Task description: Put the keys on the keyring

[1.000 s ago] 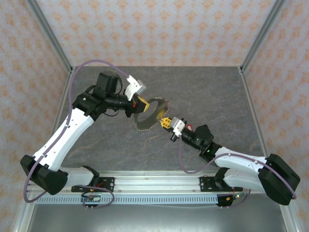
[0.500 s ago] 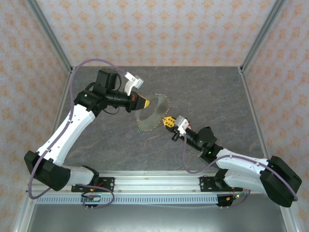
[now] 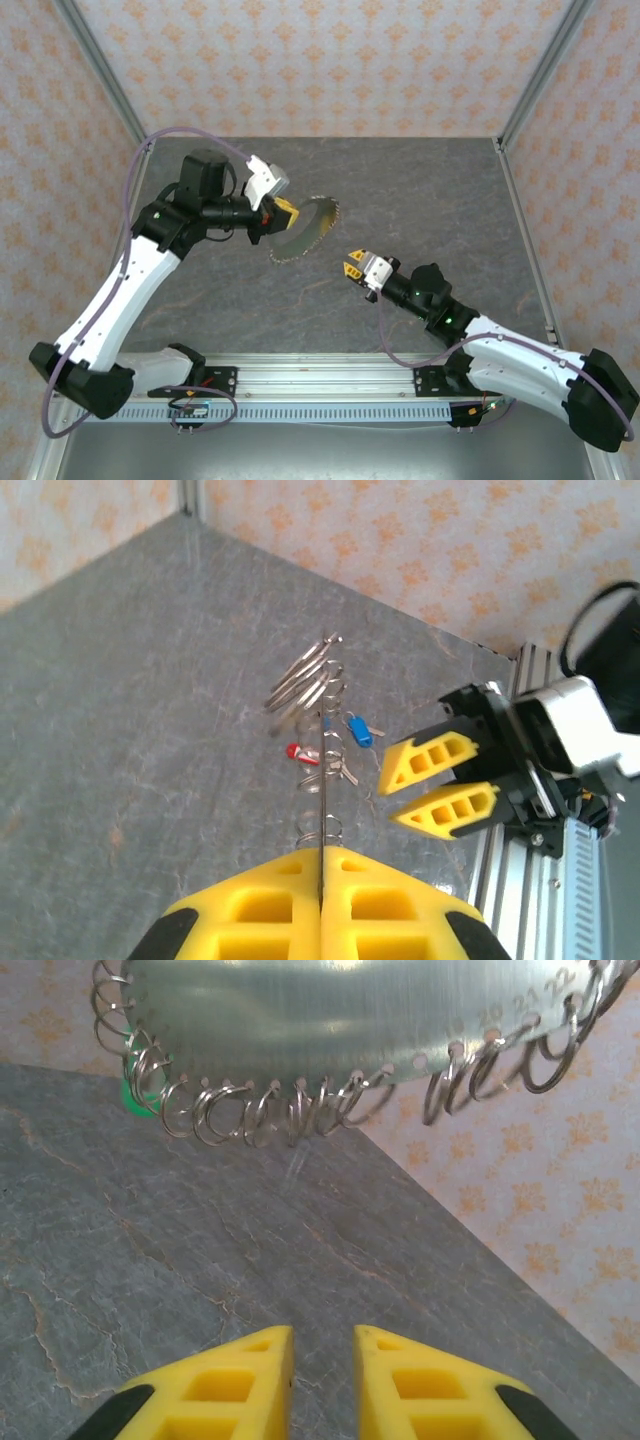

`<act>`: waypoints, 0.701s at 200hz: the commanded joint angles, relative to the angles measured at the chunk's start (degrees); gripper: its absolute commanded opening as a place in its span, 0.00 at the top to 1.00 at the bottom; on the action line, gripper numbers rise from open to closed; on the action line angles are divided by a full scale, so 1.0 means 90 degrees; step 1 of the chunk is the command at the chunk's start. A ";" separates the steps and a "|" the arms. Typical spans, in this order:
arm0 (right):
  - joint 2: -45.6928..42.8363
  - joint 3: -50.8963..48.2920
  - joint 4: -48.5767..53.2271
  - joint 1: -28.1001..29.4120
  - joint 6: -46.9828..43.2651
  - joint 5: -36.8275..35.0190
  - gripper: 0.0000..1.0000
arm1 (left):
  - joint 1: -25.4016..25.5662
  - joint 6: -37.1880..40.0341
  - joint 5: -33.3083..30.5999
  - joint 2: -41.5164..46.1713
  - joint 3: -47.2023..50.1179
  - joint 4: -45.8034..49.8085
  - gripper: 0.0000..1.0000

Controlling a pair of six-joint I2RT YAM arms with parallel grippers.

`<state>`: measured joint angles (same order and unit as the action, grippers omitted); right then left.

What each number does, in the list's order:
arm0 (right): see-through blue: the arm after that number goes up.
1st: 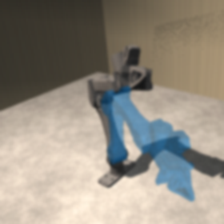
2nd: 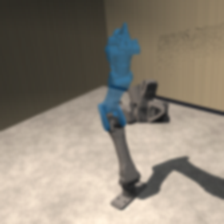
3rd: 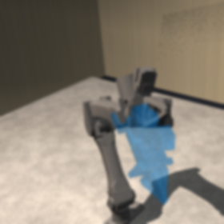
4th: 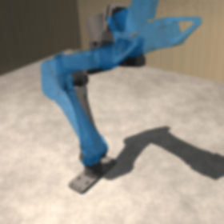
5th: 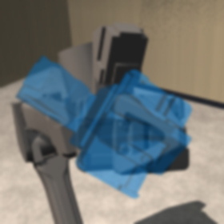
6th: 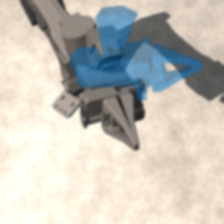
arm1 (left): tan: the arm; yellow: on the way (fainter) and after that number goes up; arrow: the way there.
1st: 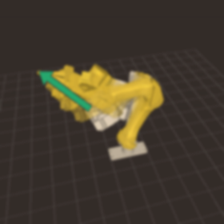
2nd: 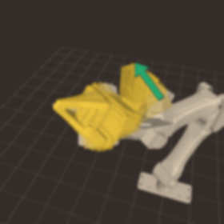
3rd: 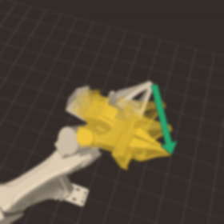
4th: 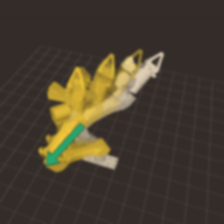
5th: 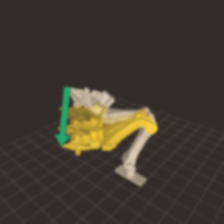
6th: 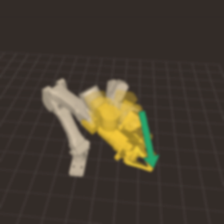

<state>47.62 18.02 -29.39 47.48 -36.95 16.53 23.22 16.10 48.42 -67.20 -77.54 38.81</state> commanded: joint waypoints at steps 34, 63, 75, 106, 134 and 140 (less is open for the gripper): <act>0.0329 0.0613 -0.0202 0.0017 -0.0063 0.0804 0.83 | 0.0304 0.1376 -0.0555 0.0049 -0.0360 0.0733 1.00; 0.0362 0.0603 -0.0464 0.0017 -0.0074 0.0820 0.85 | 0.0367 0.1541 -0.0775 0.0006 -0.0535 0.1059 1.00; 0.0369 0.0609 -0.0503 0.0017 -0.0055 0.0866 0.86 | 0.0386 0.1551 -0.0773 0.0031 -0.0545 0.1043 1.00; 0.0468 0.0626 -0.0699 0.0069 -0.0049 0.1114 0.87 | 0.0437 0.1544 -0.0780 0.0006 -0.0572 0.0971 1.00; 0.0648 0.0702 -0.0752 0.0365 -0.0334 0.0882 0.87 | 0.0466 0.1561 -0.0787 -0.0053 -0.0647 0.1010 1.00; 0.0706 0.0712 -0.0811 0.0429 -0.0404 0.0787 0.87 | 0.0471 0.1561 -0.0800 -0.0062 -0.0657 0.1020 1.00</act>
<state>52.77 22.39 -32.88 49.06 -37.85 24.03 26.79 28.67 41.80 -67.68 -80.99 47.40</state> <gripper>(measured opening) 0.133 0.046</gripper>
